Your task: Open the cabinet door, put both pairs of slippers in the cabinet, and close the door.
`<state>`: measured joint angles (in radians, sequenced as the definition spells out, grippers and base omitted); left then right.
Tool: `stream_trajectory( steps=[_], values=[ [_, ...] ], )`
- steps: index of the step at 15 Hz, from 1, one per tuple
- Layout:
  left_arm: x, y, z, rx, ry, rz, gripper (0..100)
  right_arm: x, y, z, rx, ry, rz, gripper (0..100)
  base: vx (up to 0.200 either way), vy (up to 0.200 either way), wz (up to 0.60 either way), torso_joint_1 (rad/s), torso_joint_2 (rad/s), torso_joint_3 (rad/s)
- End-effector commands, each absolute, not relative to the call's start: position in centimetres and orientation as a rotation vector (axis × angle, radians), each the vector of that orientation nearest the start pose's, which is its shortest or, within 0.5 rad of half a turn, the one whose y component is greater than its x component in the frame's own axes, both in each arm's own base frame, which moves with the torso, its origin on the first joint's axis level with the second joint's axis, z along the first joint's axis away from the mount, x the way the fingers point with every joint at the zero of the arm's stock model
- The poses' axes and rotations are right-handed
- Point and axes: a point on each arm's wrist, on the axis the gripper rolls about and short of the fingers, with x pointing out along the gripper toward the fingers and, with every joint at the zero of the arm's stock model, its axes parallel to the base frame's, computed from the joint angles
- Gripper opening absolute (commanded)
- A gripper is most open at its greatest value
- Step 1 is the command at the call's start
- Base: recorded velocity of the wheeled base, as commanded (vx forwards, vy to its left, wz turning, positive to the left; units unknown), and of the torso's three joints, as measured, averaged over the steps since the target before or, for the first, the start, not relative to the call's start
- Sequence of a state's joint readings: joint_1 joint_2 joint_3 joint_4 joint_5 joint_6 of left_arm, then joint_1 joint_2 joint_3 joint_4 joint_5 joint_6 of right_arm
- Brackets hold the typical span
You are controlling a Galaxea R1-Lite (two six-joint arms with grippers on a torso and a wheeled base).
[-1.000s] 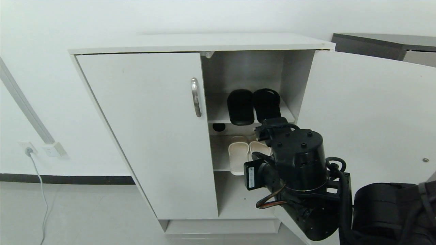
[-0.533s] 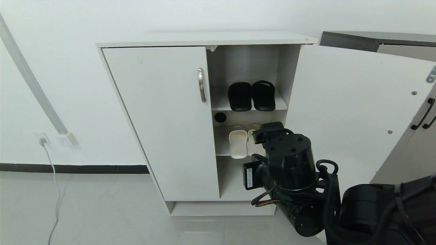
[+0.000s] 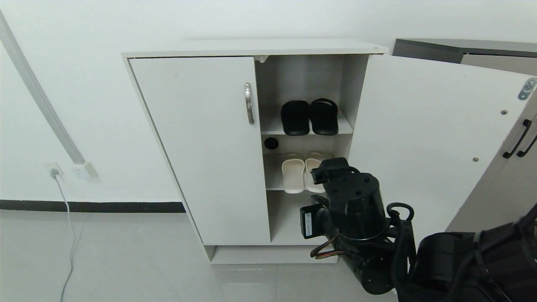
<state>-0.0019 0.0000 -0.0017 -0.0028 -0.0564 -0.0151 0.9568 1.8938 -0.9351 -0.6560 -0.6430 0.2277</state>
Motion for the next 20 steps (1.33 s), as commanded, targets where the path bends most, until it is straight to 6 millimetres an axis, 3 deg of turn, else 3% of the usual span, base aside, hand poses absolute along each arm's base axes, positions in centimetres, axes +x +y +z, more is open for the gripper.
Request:
stream_trajectory(
  steps=[1,12,20],
  values=[
    [-2.3,-0.12,7.62,-0.015,-0.004,-0.058,0,21.51,27.58,15.09,-0.014,0.247,0.286,0,0.0,0.0,0.0,0.0,0.0,0.0],
    [-2.3,-0.12,7.62,-0.014,-0.004,-0.058,0,21.86,27.16,14.51,-0.046,0.259,0.273,0,0.0,0.0,0.0,0.0,0.0,0.0],
    [-2.3,-0.12,7.61,-0.014,-0.003,-0.06,0,21.93,27.07,14.47,-0.056,0.259,0.271,0,0.0,0.0,0.0,0.032,-0.37,-0.342]
  ],
)
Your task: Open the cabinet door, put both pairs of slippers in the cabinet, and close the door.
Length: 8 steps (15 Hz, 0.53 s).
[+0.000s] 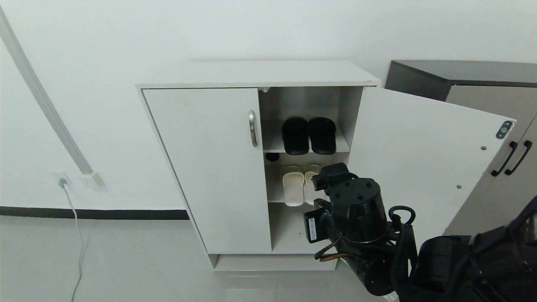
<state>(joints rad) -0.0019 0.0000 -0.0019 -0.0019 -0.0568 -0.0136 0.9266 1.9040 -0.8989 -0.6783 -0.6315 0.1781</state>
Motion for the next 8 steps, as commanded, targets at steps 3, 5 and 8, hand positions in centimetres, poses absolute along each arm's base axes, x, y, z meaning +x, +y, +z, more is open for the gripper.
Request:
stream_trajectory(
  steps=[3,5,8],
  values=[
    [-2.3,-0.12,7.61,-0.014,-0.003,-0.058,0,21.92,27.06,14.52,-0.053,0.258,0.272,0,0.0,0.0,0.0,0.115,-0.46,-0.347],
    [-2.3,-0.12,7.61,-0.014,-0.003,-0.058,0,22.0,27.0,14.61,-0.05,0.257,0.275,0,0.0,0.0,0.0,0.132,-0.47,-0.332],
    [-2.28,-0.12,7.61,-0.014,-0.001,-0.058,0,22.01,26.93,14.62,-0.05,0.257,0.272,0,0.0,0.0,0.0,0.155,-0.47,-0.325]
  ],
)
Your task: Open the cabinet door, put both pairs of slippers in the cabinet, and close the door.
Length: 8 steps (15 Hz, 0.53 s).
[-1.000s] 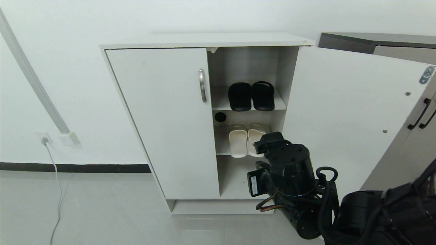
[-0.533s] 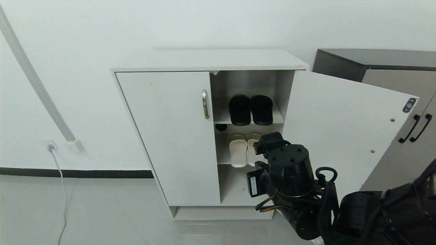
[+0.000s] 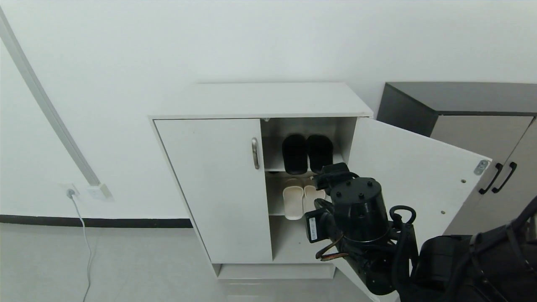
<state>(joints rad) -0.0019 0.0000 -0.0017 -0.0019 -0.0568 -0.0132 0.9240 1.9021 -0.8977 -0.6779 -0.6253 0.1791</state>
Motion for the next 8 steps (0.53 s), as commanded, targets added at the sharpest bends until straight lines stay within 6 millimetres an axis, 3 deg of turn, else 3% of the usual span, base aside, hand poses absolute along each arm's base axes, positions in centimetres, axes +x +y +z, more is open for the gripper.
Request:
stream_trajectory(
  steps=[1,8],
  values=[
    [-2.3,-0.12,7.62,-0.011,-0.004,-0.058,0,22.03,26.95,14.66,-0.049,0.256,0.273,0,0.0,0.0,0.0,0.154,-0.48,-0.31],
    [-2.3,-0.12,7.62,-0.006,-0.004,-0.06,0,22.45,27.02,14.46,-0.05,0.262,0.28,0,0.0,0.0,0.0,0.194,-0.51,-0.316]
  ],
)
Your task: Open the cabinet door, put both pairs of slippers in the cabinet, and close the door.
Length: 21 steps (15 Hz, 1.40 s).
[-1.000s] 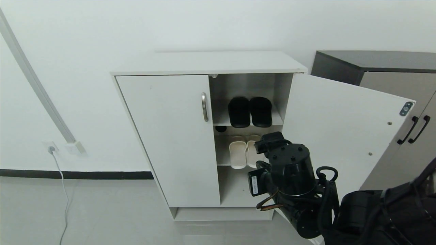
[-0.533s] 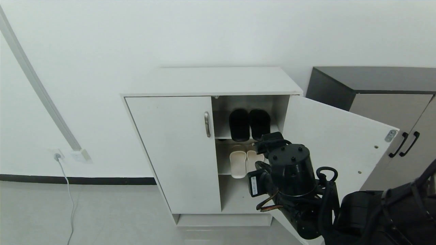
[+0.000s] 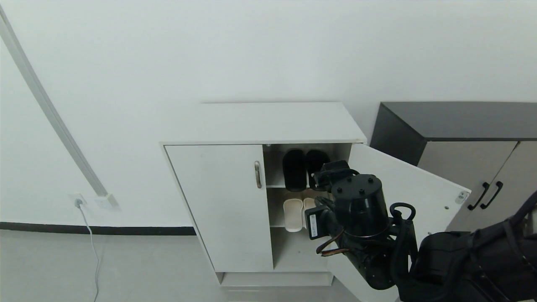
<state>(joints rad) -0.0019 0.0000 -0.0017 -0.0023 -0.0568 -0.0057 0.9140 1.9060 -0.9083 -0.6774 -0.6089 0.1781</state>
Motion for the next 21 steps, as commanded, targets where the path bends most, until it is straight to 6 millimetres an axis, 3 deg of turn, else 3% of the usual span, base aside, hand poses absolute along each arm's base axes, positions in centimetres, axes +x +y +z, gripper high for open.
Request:
stream_trajectory(
  steps=[1,11,21],
  values=[
    [-2.3,-0.1,7.6,-0.006,-0.004,-0.061,0,22.4,27.0,14.3,-0.053,0.264,0.275,0,0.0,0.0,0.0,0.217,-0.52,-0.315],
    [-2.3,-0.1,7.6,-0.006,-0.004,-0.058,0,22.2,26.6,14.8,-0.045,0.257,0.276,0,0.0,0.0,0.0,0.243,-0.56,-0.319],
    [-2.3,-0.1,7.6,0.0,-0.005,-0.061,0,22.3,25.8,14.9,-0.042,0.259,0.262,0,0.0,0.0,0.0,0.154,-0.33,-0.179]
  ],
)
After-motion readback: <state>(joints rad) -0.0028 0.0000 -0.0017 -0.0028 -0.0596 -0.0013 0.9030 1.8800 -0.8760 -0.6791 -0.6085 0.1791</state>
